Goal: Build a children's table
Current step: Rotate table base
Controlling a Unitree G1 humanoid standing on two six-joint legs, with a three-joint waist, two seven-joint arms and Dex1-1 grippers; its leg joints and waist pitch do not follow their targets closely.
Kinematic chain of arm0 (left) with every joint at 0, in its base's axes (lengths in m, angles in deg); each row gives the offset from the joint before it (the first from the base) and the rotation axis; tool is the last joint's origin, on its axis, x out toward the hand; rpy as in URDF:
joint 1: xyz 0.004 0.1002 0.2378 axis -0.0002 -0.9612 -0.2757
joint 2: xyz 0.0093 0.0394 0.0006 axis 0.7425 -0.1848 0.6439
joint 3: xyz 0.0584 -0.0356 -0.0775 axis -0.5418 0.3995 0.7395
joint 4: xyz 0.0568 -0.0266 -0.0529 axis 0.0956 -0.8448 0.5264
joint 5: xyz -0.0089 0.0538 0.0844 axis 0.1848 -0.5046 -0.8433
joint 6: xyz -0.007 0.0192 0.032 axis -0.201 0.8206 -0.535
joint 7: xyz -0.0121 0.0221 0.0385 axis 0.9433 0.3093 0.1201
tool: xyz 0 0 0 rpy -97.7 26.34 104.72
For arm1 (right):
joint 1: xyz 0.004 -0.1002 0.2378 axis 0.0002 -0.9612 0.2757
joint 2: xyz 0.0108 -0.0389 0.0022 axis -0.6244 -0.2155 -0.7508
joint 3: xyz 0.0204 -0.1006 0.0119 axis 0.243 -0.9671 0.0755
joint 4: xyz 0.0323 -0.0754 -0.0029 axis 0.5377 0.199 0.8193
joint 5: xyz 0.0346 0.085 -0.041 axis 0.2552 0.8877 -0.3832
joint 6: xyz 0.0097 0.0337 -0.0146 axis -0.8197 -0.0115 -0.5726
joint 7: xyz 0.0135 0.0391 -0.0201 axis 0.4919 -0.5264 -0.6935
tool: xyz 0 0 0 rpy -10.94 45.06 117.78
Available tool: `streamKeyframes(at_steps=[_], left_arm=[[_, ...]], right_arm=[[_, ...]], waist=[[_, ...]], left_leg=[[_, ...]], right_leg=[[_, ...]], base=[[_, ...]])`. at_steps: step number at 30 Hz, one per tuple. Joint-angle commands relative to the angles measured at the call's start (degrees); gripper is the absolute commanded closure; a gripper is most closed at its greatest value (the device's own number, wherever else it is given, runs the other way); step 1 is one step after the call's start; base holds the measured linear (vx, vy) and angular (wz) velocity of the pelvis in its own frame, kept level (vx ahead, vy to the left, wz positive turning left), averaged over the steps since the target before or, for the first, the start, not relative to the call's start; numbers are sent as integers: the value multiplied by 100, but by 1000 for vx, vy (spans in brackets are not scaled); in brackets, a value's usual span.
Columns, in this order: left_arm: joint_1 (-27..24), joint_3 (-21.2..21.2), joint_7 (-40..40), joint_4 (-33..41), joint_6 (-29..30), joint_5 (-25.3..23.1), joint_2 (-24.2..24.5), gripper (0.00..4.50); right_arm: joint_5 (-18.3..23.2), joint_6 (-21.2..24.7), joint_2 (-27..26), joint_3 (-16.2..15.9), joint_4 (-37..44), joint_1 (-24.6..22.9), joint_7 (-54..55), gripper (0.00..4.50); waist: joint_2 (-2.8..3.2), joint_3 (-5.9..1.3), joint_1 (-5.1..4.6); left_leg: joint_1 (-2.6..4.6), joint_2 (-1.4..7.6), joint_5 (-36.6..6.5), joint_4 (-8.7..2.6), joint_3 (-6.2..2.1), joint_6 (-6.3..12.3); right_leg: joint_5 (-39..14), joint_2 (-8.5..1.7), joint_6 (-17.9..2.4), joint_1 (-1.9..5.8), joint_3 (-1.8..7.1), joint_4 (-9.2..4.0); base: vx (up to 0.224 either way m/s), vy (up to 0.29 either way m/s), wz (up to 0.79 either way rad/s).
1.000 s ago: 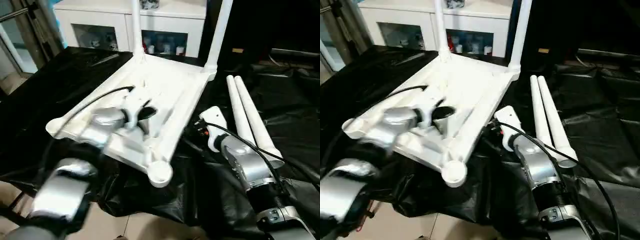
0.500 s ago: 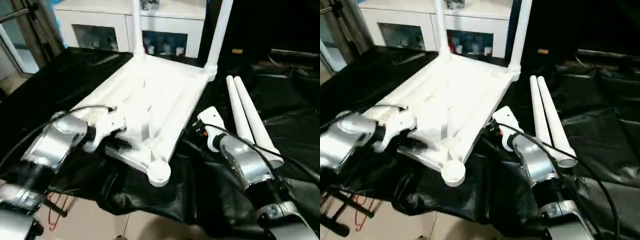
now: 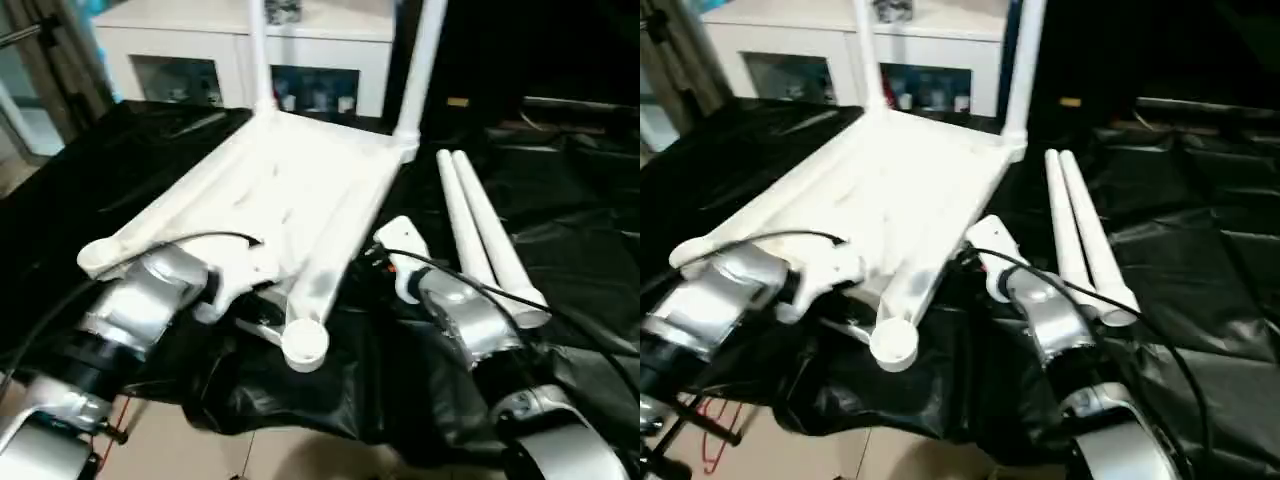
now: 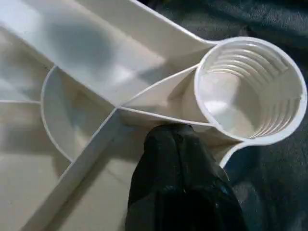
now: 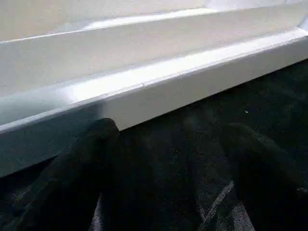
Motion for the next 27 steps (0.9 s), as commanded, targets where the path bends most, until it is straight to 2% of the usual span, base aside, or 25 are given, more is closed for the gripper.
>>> streamKeyframes(at_steps=[1,4,7,8,14,16,19,21,23,24,26,27], left_arm=[[68,-182,35,55,33,77,-173,447],[81,-207,32,130,93,185,-428,447],[120,-199,-53,88,105,276,-666,447],[151,-194,-158,25,66,256,-757,447],[320,-33,-606,-307,-147,163,-1068,447],[419,49,-876,-561,-351,-7,-1084,447],[461,174,-1022,-685,-566,-54,-1047,447],[339,375,-958,-478,-971,158,-974,447],[288,473,-940,-411,-1039,264,-968,447],[220,580,-1044,-420,-1255,292,-908,447],[203,596,-1085,-450,-1356,277,-872,447],[190,615,-1077,-468,-1411,300,-844,416]], right_arm=[[18,-178,-240,-153,-78,209,-69,62],[-15,-291,-334,-164,-252,292,-48,62],[-35,-394,-409,-168,-408,376,-57,62],[-37,-415,-439,-169,-450,408,-40,62],[-94,-571,-519,-184,-655,540,33,62],[-149,-599,-497,-174,-674,562,121,62],[-164,-409,-416,-98,-548,531,217,62],[33,9,-296,191,-170,417,330,62],[144,102,-245,296,28,349,286,62],[261,218,-109,422,490,186,207,62],[288,259,-58,458,660,125,183,62],[311,297,-18,490,809,70,165,62]], waist=[[-5,-351,31],[11,-356,-2],[-9,-367,-16],[9,-372,-35],[-11,-385,-85],[-17,-382,-96],[-6,-375,-87],[-12,-377,-67],[-2,-405,-26],[7,-406,8],[-1,-410,40],[1,-411,42]], left_leg=[[9,69,-1263,-406,-20,50],[12,72,-1258,-402,-17,83],[-7,66,-1156,-390,-11,126],[-14,60,-1129,-384,-9,142],[-27,52,-1075,-364,-9,255],[-22,50,-1109,-362,-7,275],[4,58,-1196,-370,-10,271],[-2,64,-1150,-375,-15,279],[13,85,-1016,-367,-8,288],[5,87,-917,-363,-3,311],[7,87,-859,-369,-3,344],[15,87,-864,-367,1,343]], right_leg=[[-1723,-340,-1133,330,281,-447],[-1650,-335,-1185,333,281,-444],[-1478,-332,-1246,351,280,-431],[-1394,-327,-1274,357,279,-429],[-1209,-317,-1352,379,269,-417],[-1279,-315,-1341,371,267,-427],[-1417,-310,-1295,350,266,-447],[-1358,-314,-1289,365,275,-445],[-1078,-321,-1334,365,289,-402],[-846,-307,-1362,372,293,-377],[-630,-293,-1353,372,286,-351],[-627,-295,-1358,361,286,-346]], base=[[0,0,0],[0,0,0],[0,0,0],[0,0,0],[0,0,0],[0,0,0],[0,0,0],[0,0,0],[0,0,0],[0,0,0],[0,0,0],[0,0,0]])
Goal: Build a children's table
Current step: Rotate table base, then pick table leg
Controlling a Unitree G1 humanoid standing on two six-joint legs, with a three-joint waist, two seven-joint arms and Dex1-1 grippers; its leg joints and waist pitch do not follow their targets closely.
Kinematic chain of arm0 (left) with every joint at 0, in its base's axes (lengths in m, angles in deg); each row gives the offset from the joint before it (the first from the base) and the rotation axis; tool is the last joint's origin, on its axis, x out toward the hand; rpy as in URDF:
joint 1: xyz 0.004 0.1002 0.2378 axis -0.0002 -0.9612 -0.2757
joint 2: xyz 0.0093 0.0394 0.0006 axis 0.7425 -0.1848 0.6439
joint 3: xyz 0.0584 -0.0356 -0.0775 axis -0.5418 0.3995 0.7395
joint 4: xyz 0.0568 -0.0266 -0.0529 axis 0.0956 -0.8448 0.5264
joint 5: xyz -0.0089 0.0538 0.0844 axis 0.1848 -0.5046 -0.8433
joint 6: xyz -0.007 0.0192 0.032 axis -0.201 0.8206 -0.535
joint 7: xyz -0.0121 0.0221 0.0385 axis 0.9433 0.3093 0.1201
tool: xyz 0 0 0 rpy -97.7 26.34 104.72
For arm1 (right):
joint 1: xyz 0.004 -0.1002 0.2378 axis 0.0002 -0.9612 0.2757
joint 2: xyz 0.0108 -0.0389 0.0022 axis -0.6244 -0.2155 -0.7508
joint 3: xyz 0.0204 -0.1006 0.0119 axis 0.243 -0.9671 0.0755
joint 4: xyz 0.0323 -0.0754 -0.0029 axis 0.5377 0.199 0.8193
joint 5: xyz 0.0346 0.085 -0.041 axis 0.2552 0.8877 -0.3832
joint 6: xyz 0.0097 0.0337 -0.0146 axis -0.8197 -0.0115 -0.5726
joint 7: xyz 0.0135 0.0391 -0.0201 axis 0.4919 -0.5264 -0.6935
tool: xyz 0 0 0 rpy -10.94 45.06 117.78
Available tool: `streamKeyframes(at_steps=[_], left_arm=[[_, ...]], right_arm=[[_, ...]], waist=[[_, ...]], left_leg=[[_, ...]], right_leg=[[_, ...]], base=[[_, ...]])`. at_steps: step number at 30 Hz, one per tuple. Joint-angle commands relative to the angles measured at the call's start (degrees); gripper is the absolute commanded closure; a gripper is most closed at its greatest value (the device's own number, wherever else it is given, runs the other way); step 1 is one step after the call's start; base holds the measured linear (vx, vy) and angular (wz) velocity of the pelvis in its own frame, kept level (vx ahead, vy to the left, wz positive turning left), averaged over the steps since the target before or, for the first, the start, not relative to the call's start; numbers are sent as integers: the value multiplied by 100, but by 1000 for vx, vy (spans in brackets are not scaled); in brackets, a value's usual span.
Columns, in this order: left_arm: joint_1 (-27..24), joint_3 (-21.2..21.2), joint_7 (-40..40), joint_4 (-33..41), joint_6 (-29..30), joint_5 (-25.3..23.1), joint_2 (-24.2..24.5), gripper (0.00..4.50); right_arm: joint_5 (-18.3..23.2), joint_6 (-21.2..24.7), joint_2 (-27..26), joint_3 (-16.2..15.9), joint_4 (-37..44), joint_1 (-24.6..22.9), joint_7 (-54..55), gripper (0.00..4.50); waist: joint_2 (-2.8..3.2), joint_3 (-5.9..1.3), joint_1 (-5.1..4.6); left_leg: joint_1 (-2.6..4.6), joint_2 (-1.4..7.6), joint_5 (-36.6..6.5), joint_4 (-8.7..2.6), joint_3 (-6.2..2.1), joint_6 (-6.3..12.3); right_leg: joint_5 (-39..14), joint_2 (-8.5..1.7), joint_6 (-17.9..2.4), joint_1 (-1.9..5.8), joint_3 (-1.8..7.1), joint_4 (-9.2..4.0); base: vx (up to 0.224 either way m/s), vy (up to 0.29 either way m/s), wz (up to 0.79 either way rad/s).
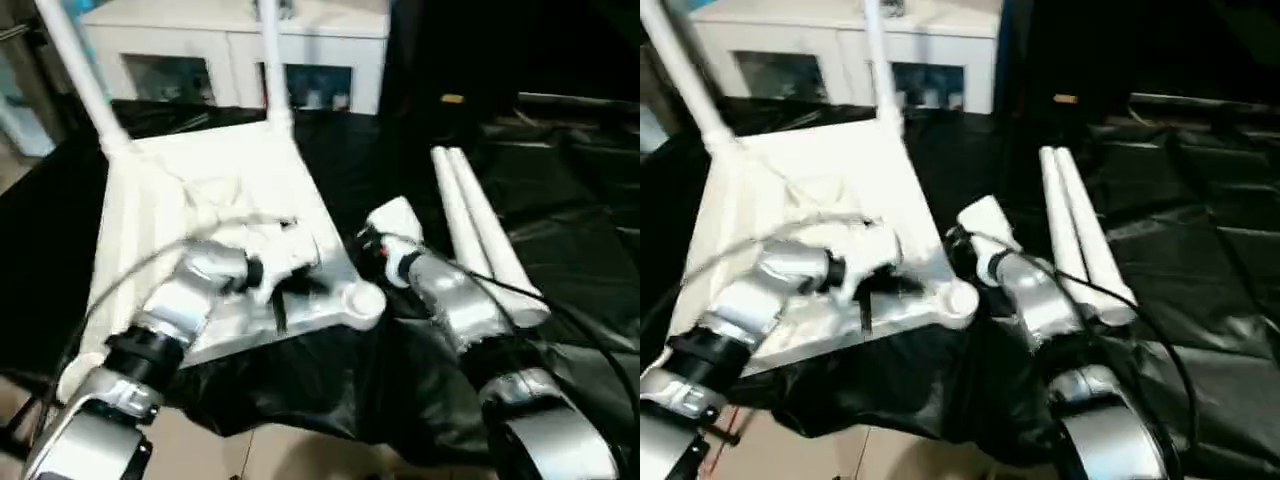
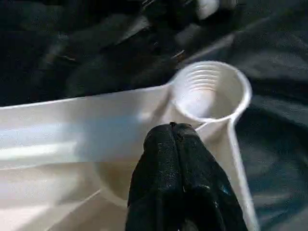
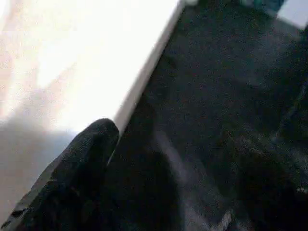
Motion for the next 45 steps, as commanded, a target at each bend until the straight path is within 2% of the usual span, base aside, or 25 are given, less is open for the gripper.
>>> streamKeyframes(at_steps=[1,2,5,7,8,9,11,12,13,14,17,19,20,21,22,23,25,28,29,30,31,33,37,41,45], left_arm=[[-52,73,-35,32,-114,79,54,416],[-67,138,4,95,-3,168,45,407],[-44,555,-234,363,353,500,-95,377],[-44,602,-281,394,377,524,-114,368],[-50,702,-396,449,411,584,-165,356],[-53,762,-462,483,470,628,-200,346],[-137,1082,-800,774,702,954,-414,330],[-137,1082,-800,774,702,954,-414,324],[-238,1240,-959,939,672,1179,-586,324],[-332,1267,-1115,1078,631,1186,-673,319],[-441,1212,-1322,1242,564,1040,-726,299],[-483,1172,-1367,1330,665,1023,-778,278],[-514,1147,-1473,1421,854,1009,-852,270],[-528,1111,-1656,1431,845,886,-907,263],[-525,1107,-1706,1436,904,864,-915,260],[-495,1044,-2004,1472,1281,682,-930,256],[-478,963,-2169,1516,1517,558,-889,232],[-583,747,-2014,1700,1355,473,-688,216],[-659,644,-1775,1837,1287,538,-582,216],[-659,644,-1775,1837,1287,538,-582,216],[-719,594,-1594,1962,1352,640,-523,216],[-796,520,-1359,2160,1492,776,-448,216],[-866,385,-1155,2431,1678,860,-330,216],[-930,161,-932,2692,1940,943,-133,216],[-939,127,-924,2726,1841,881,-97,216]], right_arm=[[106,152,91,148,355,-83,-70,62],[127,209,133,169,477,-130,-104,35],[161,649,339,287,1076,-338,-140,26],[157,726,364,307,1148,-358,-122,15],[155,923,420,344,1308,-396,-77,1],[151,1013,440,373,1375,-407,-38,0],[105,1708,621,590,1856,-453,260,0],[105,1708,621,590,1856,-453,260,0],[193,2033,703,835,2084,-429,407,0],[281,2265,747,1045,2250,-401,527,0],[268,2332,816,1158,2363,-388,621,0],[280,2418,843,1244,2420,-382,668,0],[290,2521,877,1341,2462,-376,732,0],[262,2736,908,1438,2467,-371,845,0],[252,2776,917,1446,2471,-372,866,0],[226,3085,969,1486,2501,-373,936,0],[273,3361,988,1494,2561,-376,927,0],[217,4297,1038,1362,2546,-247,960,0],[121,4629,1099,1223,2417,-152,958,0],[121,4629,1099,1223,2417,-152,958,0],[129,4780,1116,1203,2309,-97,934,0],[254,4986,1091,1263,2191,-28,880,0],[403,5218,1052,1323,2076,42,838,0],[482,5561,1062,1415,1731,166,818,0],[472,5642,1075,1493,1413,263,883,0]], waist=[[14,-405,42],[20,-400,50],[15,-399,134],[3,-391,135],[-7,-377,131],[-3,-381,145],[-26,-374,137],[-26,-374,137],[-31,-375,144],[-37,-375,137],[-42,-387,138],[-51,-382,120],[62,-381,114],[0,-376,92],[-14,-386,102],[-29,-386,100],[-14,-379,98],[-8,-385,98],[-78,-386,91],[-55,-399,106],[-26,-383,106],[-50,-379,112],[-32,-393,129],[-34,-374,133],[-36,-385,131]], left_leg=[[34,85,-908,-372,5,319],[37,83,-964,-376,9,279],[66,88,-986,-376,24,194],[47,77,-994,-381,20,181],[39,68,-1050,-386,18,154],[58,73,-1076,-383,20,144],[44,59,-1015,-380,21,115],[44,59,-1015,-380,21,115],[34,50,-981,-374,22,125],[30,49,-968,-370,27,127],[9,52,-888,-367,21,160],[-10,27,-897,-366,20,160],[21,31,-925,-361,18,123],[31,36,-938,-353,28,131],[30,29,-928,-352,25,138],[21,23,-886,-348,29,155],[25,16,-878,-346,27,160],[2,8,-770,-350,9,174],[-7,9,-782,-349,7,159],[0,15,-740,-351,-3,146],[19,27,-764,-345,18,137],[21,29,-795,-340,33,119],[33,36,-740,-341,25,89],[25,28,-753,-343,33,66],[26,19,-722,-336,36,18]], right_leg=[[-710,-305,-1341,380,280,-353],[-819,-304,-1320,377,283,-360],[-898,-297,-1281,366,298,-377],[-942,-297,-1278,371,293,-381],[-1097,-288,-1210,383,286,-398],[-1168,-299,-1182,366,289,-406],[-1286,-282,-1109,375,292,-416],[-1286,-282,-1109,375,292,-416],[-1375,-285,-1059,379,290,-434],[-1364,-275,-1038,381,293,-431],[-1314,-268,-947,380,290,-427],[-1479,-261,-860,382,278,-445],[-1554,-259,-849,357,284,-446],[-1469,-235,-872,346,291,-477],[-1427,-232,-884,356,291,-467],[-1390,-229,-885,363,291,-457],[-1473,-216,-833,362,288,-458],[-1448,-218,-814,372,287,-459],[-1490,-222,-817,382,285,-462],[-1468,-239,-847,388,292,-436],[-1477,-235,-871,343,303,-455],[-1462,-241,-916,334,314,-457],[-1301,-242,-944,343,321,-407],[-1304,-235,-957,344,320,-415],[-1337,-239,-942,354,320,-417]], base=[[0,0,0],[0,0,0],[0,0,0],[0,0,0],[0,0,0],[0,0,0],[0,0,0],[0,0,0],[0,0,0],[0,0,0],[0,0,0],[0,0,0],[0,0,0],[0,0,0],[0,0,0],[0,0,0],[0,0,0],[0,0,0],[0,0,0],[0,0,0],[0,0,0],[0,0,0],[0,0,0],[0,0,0],[0,0,0]])
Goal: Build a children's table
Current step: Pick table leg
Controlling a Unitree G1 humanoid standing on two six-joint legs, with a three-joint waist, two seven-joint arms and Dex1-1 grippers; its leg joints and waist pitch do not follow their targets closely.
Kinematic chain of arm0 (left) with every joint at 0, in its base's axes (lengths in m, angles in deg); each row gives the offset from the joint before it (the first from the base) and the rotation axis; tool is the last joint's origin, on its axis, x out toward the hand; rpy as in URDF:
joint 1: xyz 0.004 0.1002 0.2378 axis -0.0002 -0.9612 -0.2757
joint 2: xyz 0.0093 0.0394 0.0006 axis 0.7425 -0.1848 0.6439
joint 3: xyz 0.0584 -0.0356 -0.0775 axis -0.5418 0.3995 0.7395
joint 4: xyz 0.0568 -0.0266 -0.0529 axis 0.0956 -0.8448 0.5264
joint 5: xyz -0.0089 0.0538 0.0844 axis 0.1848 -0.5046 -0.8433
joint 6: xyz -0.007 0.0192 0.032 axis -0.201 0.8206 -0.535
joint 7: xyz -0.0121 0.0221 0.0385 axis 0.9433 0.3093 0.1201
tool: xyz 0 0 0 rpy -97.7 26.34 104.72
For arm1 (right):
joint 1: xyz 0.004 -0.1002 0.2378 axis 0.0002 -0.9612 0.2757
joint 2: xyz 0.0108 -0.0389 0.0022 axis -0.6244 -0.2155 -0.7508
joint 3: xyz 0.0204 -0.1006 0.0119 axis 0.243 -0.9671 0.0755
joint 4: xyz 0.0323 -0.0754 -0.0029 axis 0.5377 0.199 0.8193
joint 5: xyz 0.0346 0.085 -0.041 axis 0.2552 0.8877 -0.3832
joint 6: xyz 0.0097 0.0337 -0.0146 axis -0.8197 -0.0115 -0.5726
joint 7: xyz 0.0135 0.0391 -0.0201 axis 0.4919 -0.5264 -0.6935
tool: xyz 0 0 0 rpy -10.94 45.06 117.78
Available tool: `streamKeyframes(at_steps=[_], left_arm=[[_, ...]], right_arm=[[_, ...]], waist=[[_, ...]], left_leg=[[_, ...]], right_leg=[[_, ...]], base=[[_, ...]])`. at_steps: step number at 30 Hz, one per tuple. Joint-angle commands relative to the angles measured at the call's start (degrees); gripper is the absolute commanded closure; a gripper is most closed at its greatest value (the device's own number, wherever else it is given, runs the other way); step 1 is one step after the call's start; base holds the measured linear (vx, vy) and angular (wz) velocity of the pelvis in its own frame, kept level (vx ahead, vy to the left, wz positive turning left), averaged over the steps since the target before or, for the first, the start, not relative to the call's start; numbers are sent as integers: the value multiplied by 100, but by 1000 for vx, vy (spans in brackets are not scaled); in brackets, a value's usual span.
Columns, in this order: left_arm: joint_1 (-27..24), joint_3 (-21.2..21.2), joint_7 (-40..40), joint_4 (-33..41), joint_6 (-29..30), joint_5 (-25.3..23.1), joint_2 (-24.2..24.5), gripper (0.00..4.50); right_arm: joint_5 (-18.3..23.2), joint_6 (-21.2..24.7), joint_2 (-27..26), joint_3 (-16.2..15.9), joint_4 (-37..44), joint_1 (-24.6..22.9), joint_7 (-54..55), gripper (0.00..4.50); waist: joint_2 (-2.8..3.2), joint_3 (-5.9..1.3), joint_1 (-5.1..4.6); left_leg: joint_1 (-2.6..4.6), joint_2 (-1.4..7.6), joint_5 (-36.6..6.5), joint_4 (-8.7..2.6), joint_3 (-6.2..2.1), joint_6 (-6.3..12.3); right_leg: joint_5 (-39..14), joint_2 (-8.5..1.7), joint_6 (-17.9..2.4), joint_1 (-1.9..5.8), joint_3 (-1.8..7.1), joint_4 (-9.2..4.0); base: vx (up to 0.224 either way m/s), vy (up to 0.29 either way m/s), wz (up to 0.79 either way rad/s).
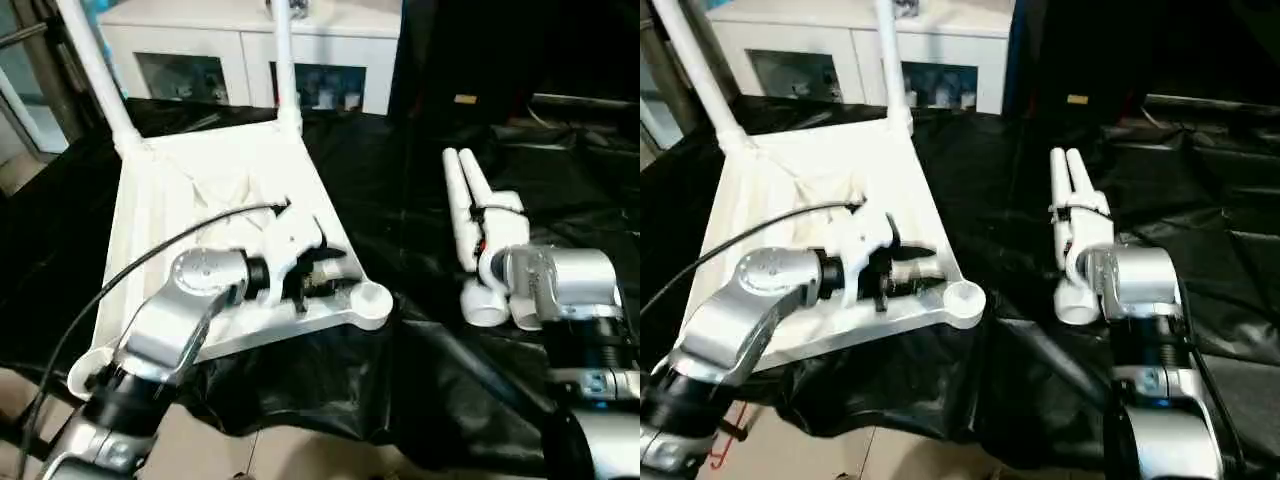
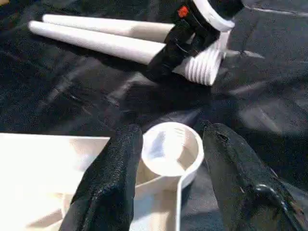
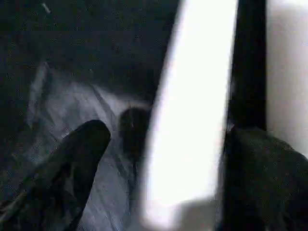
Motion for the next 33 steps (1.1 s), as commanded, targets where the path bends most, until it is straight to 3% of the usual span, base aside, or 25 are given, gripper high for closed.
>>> streamKeyframes(at_steps=[1,10,23,24,27,28,29,31,32,33], left_arm=[[53,-34,-3,72,-49,-38,55,216],[88,-49,55,153,65,86,148,211],[174,-55,309,57,110,246,332,211],[197,-16,239,-7,54,227,300,211],[309,124,-78,-250,-50,168,124,211],[359,163,-199,-340,-71,133,69,211],[452,224,-387,-490,-94,78,-16,211],[634,373,-732,-755,-136,16,-187,211],[723,456,-894,-872,-126,9,-269,211],[942,690,-1271,-1139,-34,65,-489,211]], right_arm=[[33,94,29,84,-176,85,54,0],[130,53,30,167,-528,149,123,80],[338,-243,-32,776,-1016,302,400,190],[362,-318,-44,878,-994,298,462,212],[420,-367,-60,1017,-991,275,536,224],[449,-395,-72,1073,-989,265,564,235],[509,-466,-87,1158,-982,253,573,245],[670,-686,-130,1294,-870,194,492,251],[759,-779,-156,1356,-798,167,424,253],[1031,-1129,-265,1524,-550,80,175,256]], waist=[[-69,-388,6],[-73,-381,12],[-72,-383,6],[-53,-378,1],[-58,-388,6],[-30,-383,4],[-44,-384,-6],[-42,-388,7],[-62,-397,-2],[-58,-401,8]], left_leg=[[24,29,-733,-341,19,14],[36,29,-802,-343,19,-9],[46,17,-917,-338,24,-49],[50,14,-960,-337,26,-63],[63,13,-980,-334,23,-78],[75,3,-1019,-328,32,-86],[46,0,-1043,-337,18,-77],[82,-3,-1129,-323,26,-74],[45,-7,-1071,-328,16,-55],[48,-10,-1029,-323,20,-26]], right_leg=[[-1352,-265,-951,371,249,-425],[-1578,-268,-867,359,239,-449],[-1745,-265,-835,346,228,-464],[-1785,-258,-828,338,224,-477],[-1797,-253,-815,338,221,-475],[-1756,-240,-828,324,225,-490],[-1763,-246,-829,357,213,-486],[-1877,-245,-775,330,209,-516],[-1837,-249,-758,369,203,-498],[-1823,-247,-736,361,200,-510]], base=[[0,0,0],[0,0,0],[0,0,0],[0,0,0],[0,0,0],[0,0,0],[0,0,0],[0,0,0],[0,0,0],[0,0,0]])
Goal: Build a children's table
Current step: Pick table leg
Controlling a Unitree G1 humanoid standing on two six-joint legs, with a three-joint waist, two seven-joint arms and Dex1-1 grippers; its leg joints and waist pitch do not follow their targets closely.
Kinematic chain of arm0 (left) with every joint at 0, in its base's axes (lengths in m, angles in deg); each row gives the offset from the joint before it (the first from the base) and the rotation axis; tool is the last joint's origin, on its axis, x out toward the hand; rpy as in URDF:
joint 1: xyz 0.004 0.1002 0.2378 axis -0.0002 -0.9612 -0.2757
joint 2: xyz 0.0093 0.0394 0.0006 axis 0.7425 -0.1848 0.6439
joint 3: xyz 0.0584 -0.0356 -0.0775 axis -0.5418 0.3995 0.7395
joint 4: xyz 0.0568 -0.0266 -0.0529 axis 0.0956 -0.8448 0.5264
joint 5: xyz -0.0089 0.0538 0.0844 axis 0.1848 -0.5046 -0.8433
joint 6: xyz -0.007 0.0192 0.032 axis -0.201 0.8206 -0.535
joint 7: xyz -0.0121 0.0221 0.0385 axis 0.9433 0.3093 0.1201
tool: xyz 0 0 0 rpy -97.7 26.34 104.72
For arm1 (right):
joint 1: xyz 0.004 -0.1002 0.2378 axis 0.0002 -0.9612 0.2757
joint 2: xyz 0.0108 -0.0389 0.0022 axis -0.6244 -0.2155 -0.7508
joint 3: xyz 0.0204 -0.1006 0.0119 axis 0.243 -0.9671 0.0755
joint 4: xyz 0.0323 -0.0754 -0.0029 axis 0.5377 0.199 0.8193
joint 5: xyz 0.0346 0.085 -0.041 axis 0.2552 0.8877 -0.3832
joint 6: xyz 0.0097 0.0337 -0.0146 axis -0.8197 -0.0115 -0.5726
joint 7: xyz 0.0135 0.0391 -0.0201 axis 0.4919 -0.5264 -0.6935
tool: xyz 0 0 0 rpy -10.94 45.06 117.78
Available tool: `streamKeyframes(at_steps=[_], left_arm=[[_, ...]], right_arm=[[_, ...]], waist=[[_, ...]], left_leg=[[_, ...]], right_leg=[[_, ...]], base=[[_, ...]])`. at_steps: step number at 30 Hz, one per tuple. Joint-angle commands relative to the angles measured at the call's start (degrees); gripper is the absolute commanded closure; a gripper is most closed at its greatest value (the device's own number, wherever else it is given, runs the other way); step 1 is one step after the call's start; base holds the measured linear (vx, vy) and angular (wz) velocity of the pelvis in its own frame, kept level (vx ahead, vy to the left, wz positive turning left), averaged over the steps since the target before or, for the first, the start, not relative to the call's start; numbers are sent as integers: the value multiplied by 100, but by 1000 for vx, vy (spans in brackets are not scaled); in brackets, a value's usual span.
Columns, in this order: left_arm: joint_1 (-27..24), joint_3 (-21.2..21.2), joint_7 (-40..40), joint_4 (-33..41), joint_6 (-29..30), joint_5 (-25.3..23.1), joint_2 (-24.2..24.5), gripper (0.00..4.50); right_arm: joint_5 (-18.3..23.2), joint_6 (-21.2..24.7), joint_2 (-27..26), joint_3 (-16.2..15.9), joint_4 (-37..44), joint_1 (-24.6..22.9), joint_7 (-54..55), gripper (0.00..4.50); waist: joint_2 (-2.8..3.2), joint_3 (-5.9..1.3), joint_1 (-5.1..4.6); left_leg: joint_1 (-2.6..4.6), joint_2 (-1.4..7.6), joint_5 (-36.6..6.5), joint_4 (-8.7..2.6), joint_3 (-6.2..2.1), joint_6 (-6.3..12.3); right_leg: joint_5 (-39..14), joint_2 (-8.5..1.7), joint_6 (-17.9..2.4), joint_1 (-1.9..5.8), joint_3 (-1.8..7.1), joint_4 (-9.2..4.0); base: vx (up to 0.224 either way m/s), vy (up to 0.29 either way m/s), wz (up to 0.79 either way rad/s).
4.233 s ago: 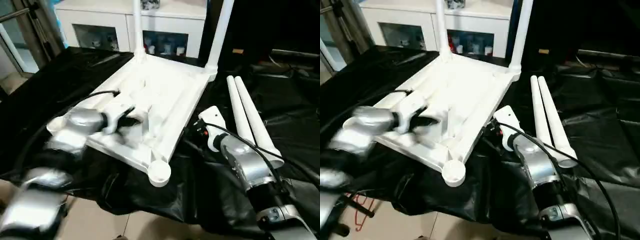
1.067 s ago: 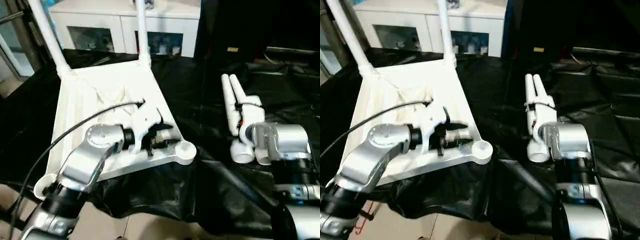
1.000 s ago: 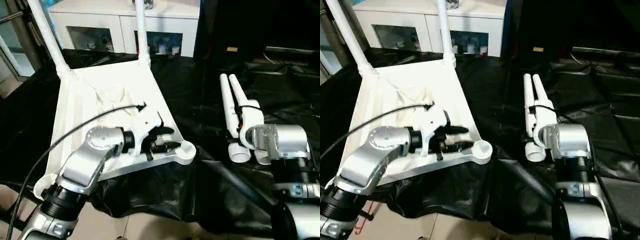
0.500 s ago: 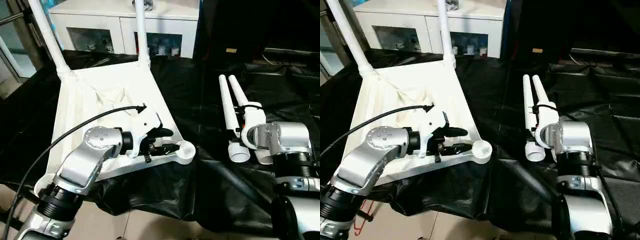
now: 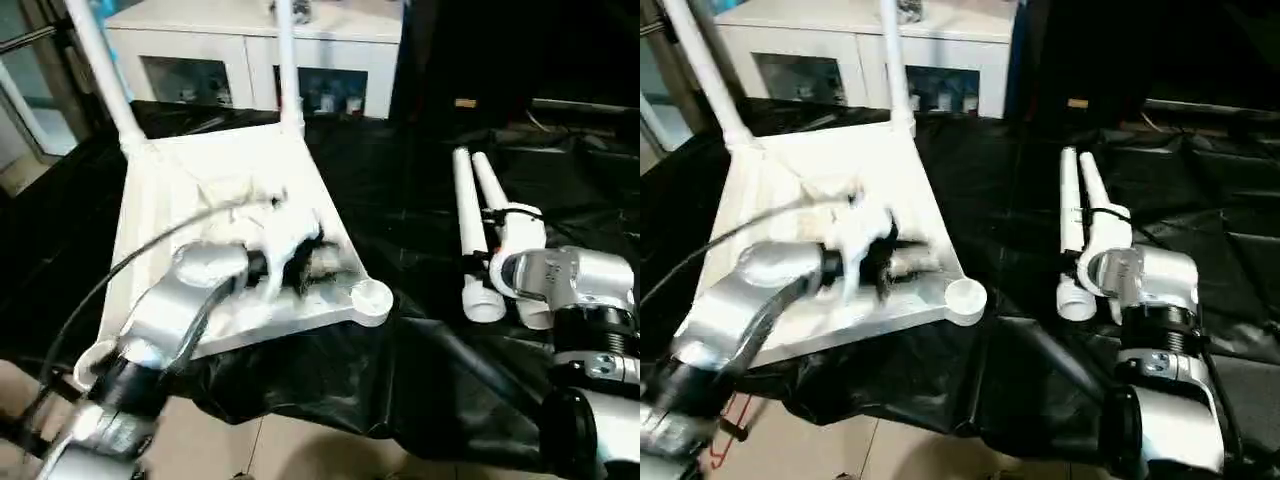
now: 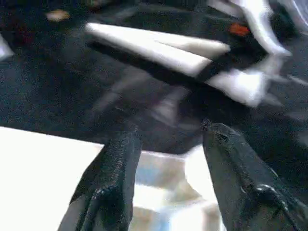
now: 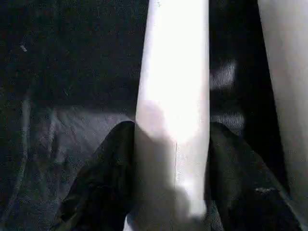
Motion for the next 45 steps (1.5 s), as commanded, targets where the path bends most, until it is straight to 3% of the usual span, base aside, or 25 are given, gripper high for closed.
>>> streamKeyframes(at_steps=[1,2,4,5,6,7,9,10,11,14,17,23,24,29,36,37,45], left_arm=[[272,317,-473,-283,55,-1,-183,211],[556,662,-907,-607,299,218,-499,211],[774,974,-1122,-847,554,565,-795,211],[786,997,-1121,-859,578,602,-817,194],[821,1062,-1118,-893,646,707,-879,178],[956,1198,-1136,-1040,793,940,-1089,178],[997,1235,-1145,-1089,830,997,-1148,171],[1038,1267,-1159,-1140,859,1042,-1204,154],[1197,1432,-1234,-1342,939,1203,-1393,139],[1450,1684,-1292,-1626,1100,1471,-1673,128],[1582,1787,-1334,-1756,1196,1679,-1838,128],[1735,2121,-1313,-1751,1436,2208,-2073,128],[1756,2127,-1309,-1763,1488,2218,-2079,128],[1709,2022,-1430,-1849,1417,2088,-2063,128],[1705,2195,-1398,-1810,1477,2358,-2102,171],[1702,2209,-1381,-1794,1478,2380,-2099,197],[1697,2339,-1324,-1725,1402,2624,-2117,247]], right_arm=[[376,-421,-133,223,322,-116,-258,258],[749,-926,-293,396,716,-272,-703,260],[1047,-1314,-413,407,1118,-460,-1207,261],[1067,-1335,-421,397,1153,-478,-1249,261],[1123,-1394,-441,371,1250,-528,-1369,262],[1430,-1347,-532,305,1676,-701,-1797,262],[1525,-1348,-557,285,1797,-749,-1921,262],[1620,-1345,-582,266,1913,-795,-2041,262],[1868,-1315,-651,204,2238,-936,-2285,262],[2162,-1300,-719,62,2635,-1149,-2594,262],[2360,-1316,-701,-149,2924,-1337,-2918,262],[2406,-1300,-587,-411,3140,-1497,-3149,262],[2454,-1318,-553,-473,3198,-1545,-3186,262],[2599,-1281,-484,-675,3385,-1632,-3361,262],[2723,-1206,-467,-885,3514,-1696,-3494,262],[2730,-1205,-454,-915,3518,-1708,-3498,262],[2827,-1227,-383,-1022,3509,-1739,-3474,263]], waist=[[-54,-398,12],[-57,-412,23],[-89,-426,35],[-96,-442,62],[-112,-439,47],[-99,-432,65],[-92,-452,97],[-93,-445,71],[-80,-440,82],[-87,-439,117],[-103,-410,168],[-134,-395,173],[-154,-397,180],[-148,-388,168],[-139,-398,183],[-147,-395,180],[-153,-386,186]], left_leg=[[39,-12,-1019,-334,38,4],[19,-16,-953,-327,41,71],[-20,-9,-807,-319,32,179],[-17,-3,-684,-309,33,291],[-64,-5,-572,-317,12,322],[-44,-10,-534,-301,35,421],[-17,11,-475,-293,34,502],[-64,-3,-390,-308,22,552],[-24,-4,-470,-292,42,567],[-18,16,-537,-309,26,581],[-23,12,-665,-324,35,521],[-44,-5,-682,-328,32,422],[-35,-9,-691,-325,36,425],[-46,-6,-686,-338,21,453],[-49,13,-622,-341,15,462],[-48,9,-648,-340,20,456],[-57,7,-654,-344,20,434]], right_leg=[[-1820,-249,-759,339,208,-517],[-1718,-249,-759,358,204,-508],[-1492,-257,-836,388,195,-469],[-1311,-272,-914,387,201,-460],[-1195,-263,-970,420,190,-423],[-1276,-262,-1005,385,188,-461],[-1101,-266,-1055,386,205,-439],[-960,-240,-1099,402,187,-418],[-957,-241,-1122,370,197,-446],[-1052,-265,-1168,378,189,-452],[-1440,-275,-1039,373,186,-508],[-1748,-275,-842,371,183,-537],[-1832,-278,-804,366,181,-559],[-1972,-269,-633,358,175,-574],[-1728,-279,-751,352,180,-549],[-1741,-278,-759,352,182,-552],[-1796,-286,-721,360,185,-557]], base=[[0,0,0],[0,0,0],[0,0,0],[0,0,0],[0,0,0],[0,0,0],[0,0,0],[0,0,0],[0,0,0],[0,0,0],[0,0,0],[0,0,0],[0,0,0],[0,0,0],[0,0,0],[0,0,0],[0,0,0]])
